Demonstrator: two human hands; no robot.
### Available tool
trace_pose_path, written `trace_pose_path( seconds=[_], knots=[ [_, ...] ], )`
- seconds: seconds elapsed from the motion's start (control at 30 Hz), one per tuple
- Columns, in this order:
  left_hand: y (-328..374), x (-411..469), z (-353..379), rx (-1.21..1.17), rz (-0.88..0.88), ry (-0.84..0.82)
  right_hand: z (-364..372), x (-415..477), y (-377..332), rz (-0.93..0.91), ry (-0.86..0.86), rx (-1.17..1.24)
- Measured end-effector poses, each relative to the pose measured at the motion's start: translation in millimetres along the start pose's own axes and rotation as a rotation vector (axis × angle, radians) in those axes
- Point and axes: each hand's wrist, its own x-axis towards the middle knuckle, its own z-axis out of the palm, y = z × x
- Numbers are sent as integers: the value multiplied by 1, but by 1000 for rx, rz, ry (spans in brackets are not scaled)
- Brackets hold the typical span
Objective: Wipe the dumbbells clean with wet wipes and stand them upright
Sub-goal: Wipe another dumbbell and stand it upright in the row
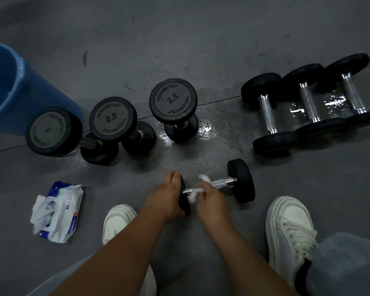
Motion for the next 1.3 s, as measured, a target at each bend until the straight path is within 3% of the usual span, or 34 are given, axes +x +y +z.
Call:
trace_pose_path(
  seconds=[0.07, 0.13, 0.33, 0.47, 0.67, 0.83, 1.03, 1.1, 1.23, 1.3],
  knots=[
    [-1, 1, 1, 4, -3, -4, -17, 13, -1, -53, 224, 87],
    [-2, 1, 1, 1, -1, -5, -32, 17, -7, -45, 312, 109],
    [-1, 0, 0, 37, -8, 1, -8, 27, 5, 78, -10, 17],
    [-1, 0, 0, 38, -11, 7, -16, 25, 15, 110, 300, 78],
    [0, 0, -2, 38, -18, -16, 6, 4, 43, 85, 464, 4],
    [0, 1, -2, 12, -11, -17, 24, -18, 36, -153, 531, -447],
    [-1, 2, -2, 0, -10, -30, 14, -6, 52, -93, 393, -569],
    [-1, 2, -2, -11, -4, -23, 23, -22, 48, -77, 349, -491],
    [0, 0, -1, -2, 15, 14, 22, -6, 30, -316, 349, -273],
    [1, -1, -1, 29, 6, 20, 10, 12, 20, -223, 342, -35]
  ],
)
